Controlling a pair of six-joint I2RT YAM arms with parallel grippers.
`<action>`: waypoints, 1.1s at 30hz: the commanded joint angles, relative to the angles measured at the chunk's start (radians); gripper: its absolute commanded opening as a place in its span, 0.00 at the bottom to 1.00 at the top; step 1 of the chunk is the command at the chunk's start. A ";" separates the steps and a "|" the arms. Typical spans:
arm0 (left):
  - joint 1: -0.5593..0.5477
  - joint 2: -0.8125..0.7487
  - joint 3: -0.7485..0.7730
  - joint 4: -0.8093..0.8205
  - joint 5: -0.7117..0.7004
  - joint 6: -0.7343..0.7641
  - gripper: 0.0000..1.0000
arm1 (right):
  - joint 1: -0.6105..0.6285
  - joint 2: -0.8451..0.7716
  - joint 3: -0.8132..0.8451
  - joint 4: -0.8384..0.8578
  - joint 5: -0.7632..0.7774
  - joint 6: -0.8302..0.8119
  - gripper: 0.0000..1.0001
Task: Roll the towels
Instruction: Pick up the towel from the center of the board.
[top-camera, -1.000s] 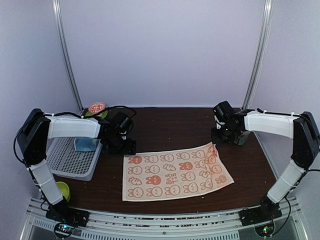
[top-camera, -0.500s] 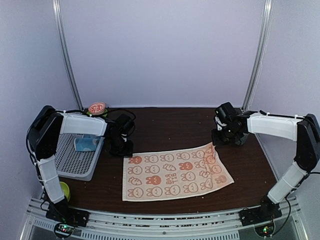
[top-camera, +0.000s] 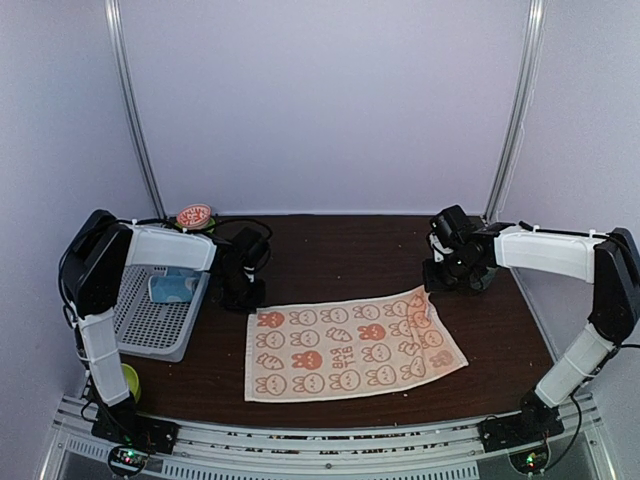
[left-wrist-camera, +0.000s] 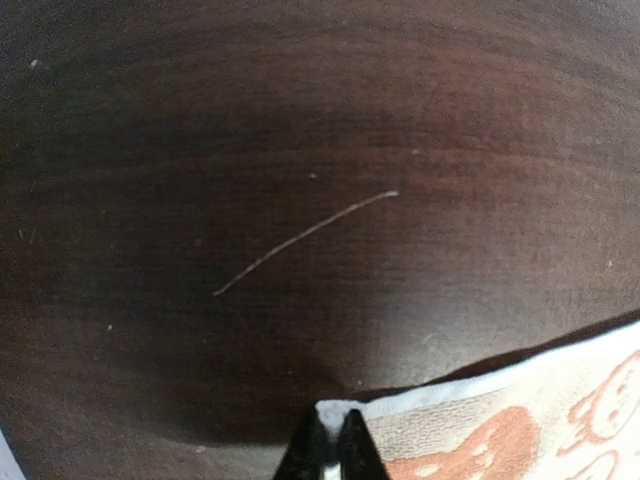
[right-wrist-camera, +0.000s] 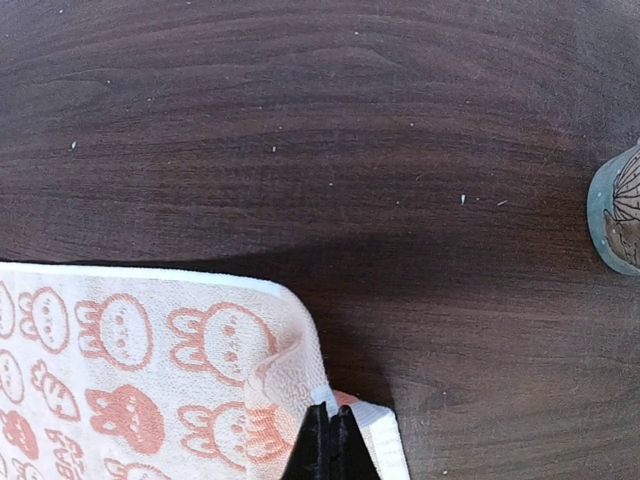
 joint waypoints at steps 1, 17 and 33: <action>0.004 0.038 -0.006 0.027 0.041 0.015 0.00 | -0.002 -0.026 0.004 0.001 0.004 -0.006 0.00; 0.001 -0.330 -0.145 0.298 -0.089 0.150 0.00 | -0.012 -0.066 0.039 0.015 0.155 0.045 0.00; 0.000 -0.504 -0.373 0.654 -0.073 0.209 0.00 | -0.030 -0.021 0.103 -0.025 0.376 -0.009 0.00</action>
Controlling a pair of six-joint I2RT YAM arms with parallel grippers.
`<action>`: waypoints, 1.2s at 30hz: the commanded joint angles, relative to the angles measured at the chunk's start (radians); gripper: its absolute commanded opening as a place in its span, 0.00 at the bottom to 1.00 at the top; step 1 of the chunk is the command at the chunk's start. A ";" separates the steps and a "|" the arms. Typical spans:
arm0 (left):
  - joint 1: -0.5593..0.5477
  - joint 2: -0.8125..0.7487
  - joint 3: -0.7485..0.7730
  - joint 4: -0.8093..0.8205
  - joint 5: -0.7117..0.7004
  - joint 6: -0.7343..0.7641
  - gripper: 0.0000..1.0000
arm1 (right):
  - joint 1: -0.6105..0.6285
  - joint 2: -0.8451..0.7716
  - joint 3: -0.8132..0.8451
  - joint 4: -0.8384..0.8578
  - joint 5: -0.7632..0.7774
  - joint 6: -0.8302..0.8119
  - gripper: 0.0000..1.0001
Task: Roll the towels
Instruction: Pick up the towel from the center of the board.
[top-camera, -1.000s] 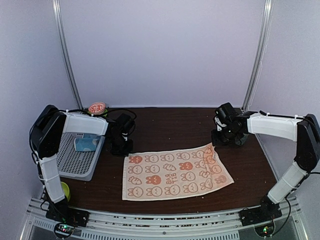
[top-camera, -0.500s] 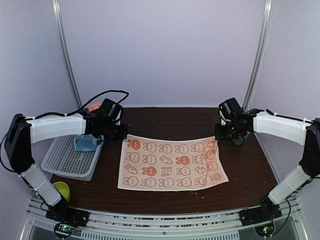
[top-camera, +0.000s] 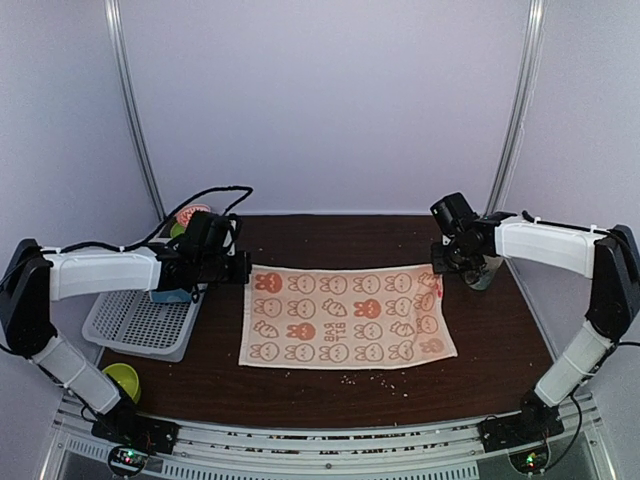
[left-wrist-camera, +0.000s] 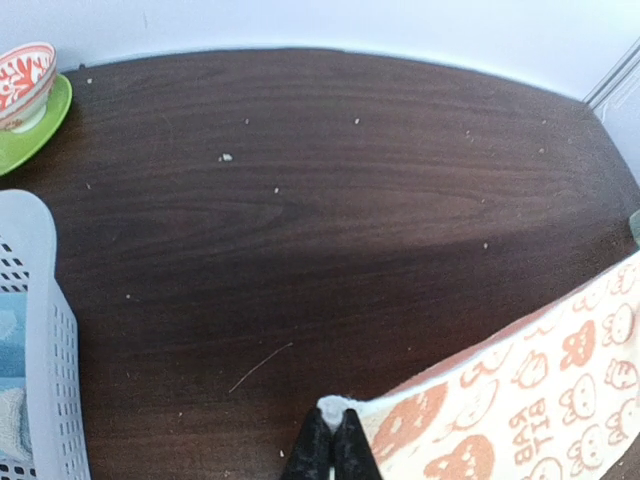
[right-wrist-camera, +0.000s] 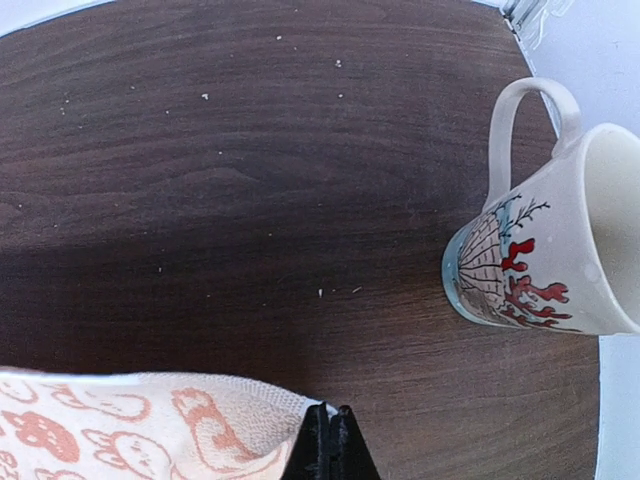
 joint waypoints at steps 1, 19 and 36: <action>0.001 -0.088 -0.088 0.205 0.001 0.026 0.00 | -0.009 -0.049 0.015 -0.015 0.103 -0.026 0.00; -0.023 -0.205 -0.247 0.277 0.052 0.013 0.00 | -0.001 -0.162 -0.198 0.031 -0.002 0.019 0.00; -0.121 -0.333 -0.410 0.162 -0.025 -0.043 0.00 | 0.031 -0.297 -0.372 0.034 -0.084 0.052 0.00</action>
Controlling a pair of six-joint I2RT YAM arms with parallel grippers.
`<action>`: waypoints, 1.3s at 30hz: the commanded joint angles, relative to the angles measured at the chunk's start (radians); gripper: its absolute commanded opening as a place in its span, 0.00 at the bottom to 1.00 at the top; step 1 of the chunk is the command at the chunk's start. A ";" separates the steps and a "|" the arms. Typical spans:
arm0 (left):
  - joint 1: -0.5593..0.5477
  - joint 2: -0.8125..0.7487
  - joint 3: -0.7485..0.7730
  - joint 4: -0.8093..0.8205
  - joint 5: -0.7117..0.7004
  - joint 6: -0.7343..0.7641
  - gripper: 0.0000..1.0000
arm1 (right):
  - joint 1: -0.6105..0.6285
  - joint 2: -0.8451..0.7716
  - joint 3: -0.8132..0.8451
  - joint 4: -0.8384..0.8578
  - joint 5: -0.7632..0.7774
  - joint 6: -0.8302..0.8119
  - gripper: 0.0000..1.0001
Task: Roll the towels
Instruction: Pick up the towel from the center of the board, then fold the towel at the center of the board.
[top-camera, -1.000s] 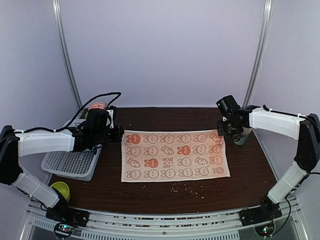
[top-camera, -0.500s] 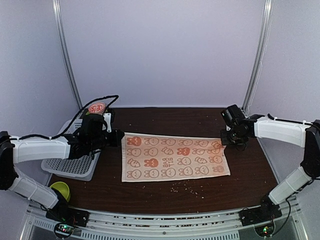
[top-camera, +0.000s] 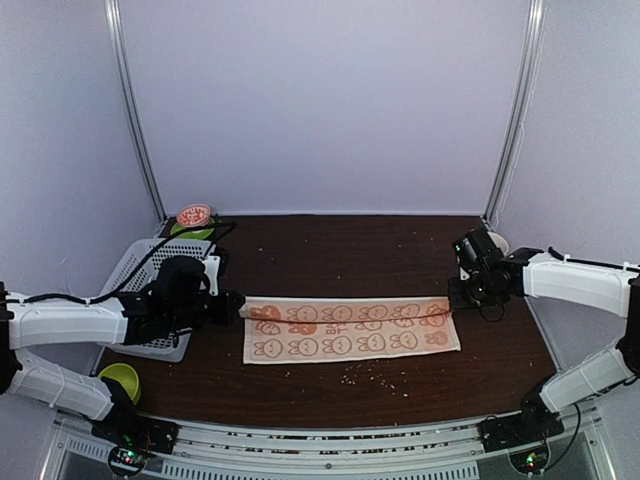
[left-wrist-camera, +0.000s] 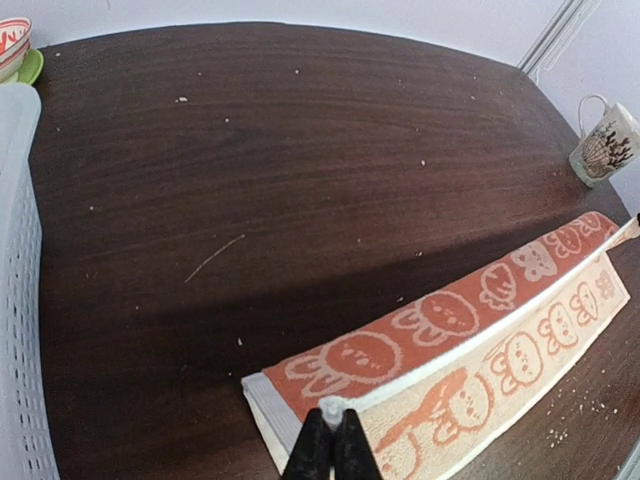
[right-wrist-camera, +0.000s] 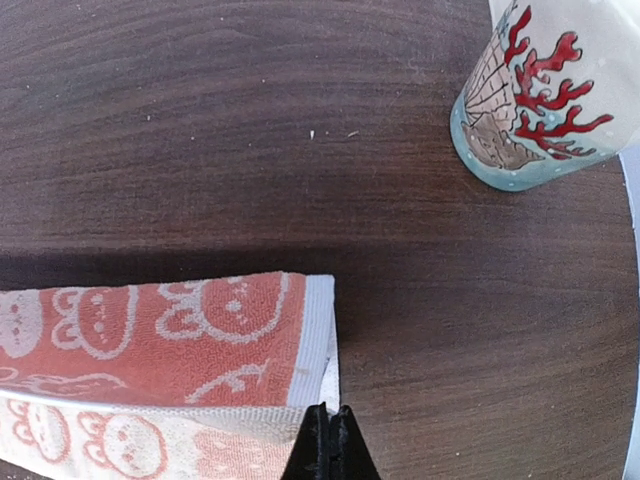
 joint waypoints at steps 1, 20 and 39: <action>-0.017 -0.010 -0.024 -0.025 -0.057 -0.025 0.00 | 0.021 -0.038 -0.042 -0.001 -0.001 0.034 0.00; -0.051 -0.019 -0.072 -0.066 -0.067 -0.039 0.00 | 0.094 -0.141 -0.178 -0.019 -0.009 0.117 0.00; -0.130 -0.044 -0.098 -0.156 -0.007 -0.069 0.01 | 0.106 -0.245 -0.256 -0.020 -0.151 0.123 0.25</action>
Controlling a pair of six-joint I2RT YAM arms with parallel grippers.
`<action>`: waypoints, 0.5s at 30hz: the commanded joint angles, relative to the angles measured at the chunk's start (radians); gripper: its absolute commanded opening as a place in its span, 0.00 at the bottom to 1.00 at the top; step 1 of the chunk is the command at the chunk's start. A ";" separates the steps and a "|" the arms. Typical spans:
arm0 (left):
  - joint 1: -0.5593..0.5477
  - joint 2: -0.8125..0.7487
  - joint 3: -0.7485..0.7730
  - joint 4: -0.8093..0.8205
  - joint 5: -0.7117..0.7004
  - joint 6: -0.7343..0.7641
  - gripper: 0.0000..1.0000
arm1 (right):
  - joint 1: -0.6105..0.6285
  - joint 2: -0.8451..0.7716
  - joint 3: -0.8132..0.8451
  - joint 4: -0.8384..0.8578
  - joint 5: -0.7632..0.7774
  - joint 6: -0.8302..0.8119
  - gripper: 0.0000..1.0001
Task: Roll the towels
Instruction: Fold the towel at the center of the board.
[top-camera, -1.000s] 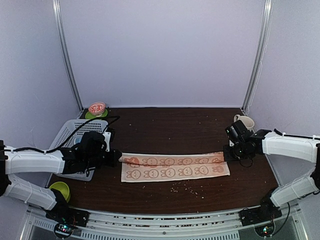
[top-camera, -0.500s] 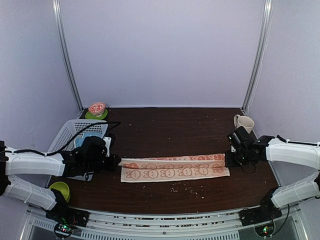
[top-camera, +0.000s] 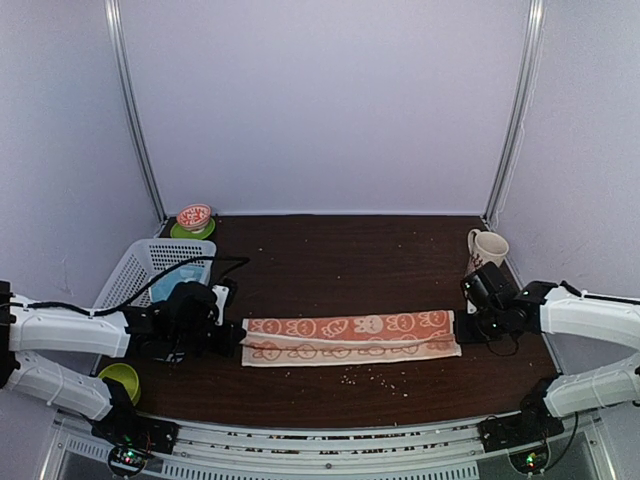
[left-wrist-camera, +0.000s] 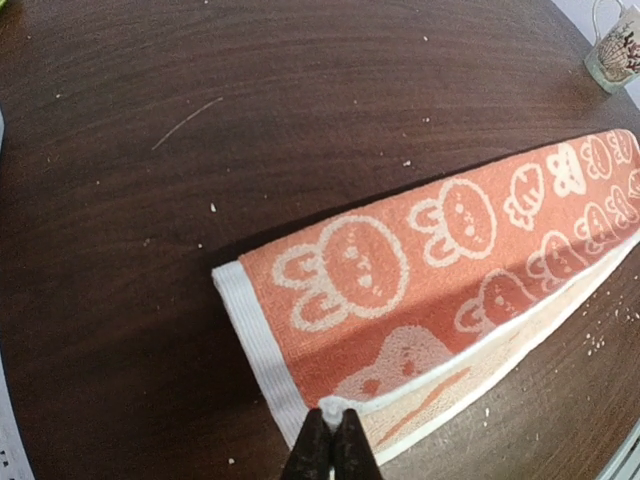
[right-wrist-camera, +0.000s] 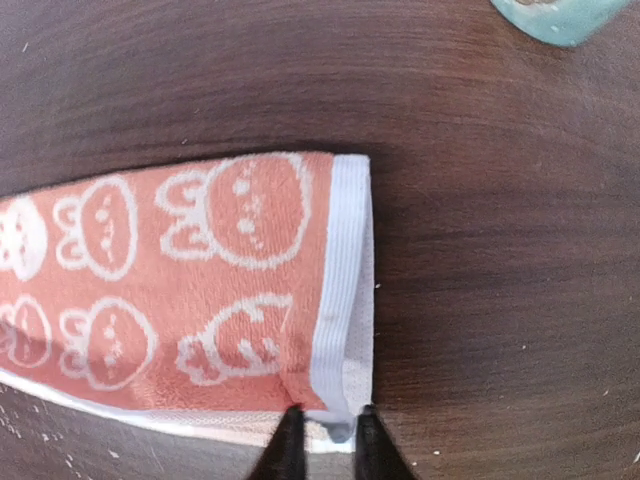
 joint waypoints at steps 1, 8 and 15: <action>-0.009 -0.049 -0.023 -0.057 0.021 -0.015 0.06 | 0.010 -0.049 -0.007 -0.021 -0.067 0.004 0.32; -0.020 -0.195 -0.006 -0.170 0.075 -0.016 0.62 | 0.023 -0.174 0.032 -0.102 -0.073 0.032 0.60; -0.020 -0.244 0.156 -0.257 0.258 0.057 0.75 | 0.023 -0.072 0.106 -0.032 -0.098 0.044 0.53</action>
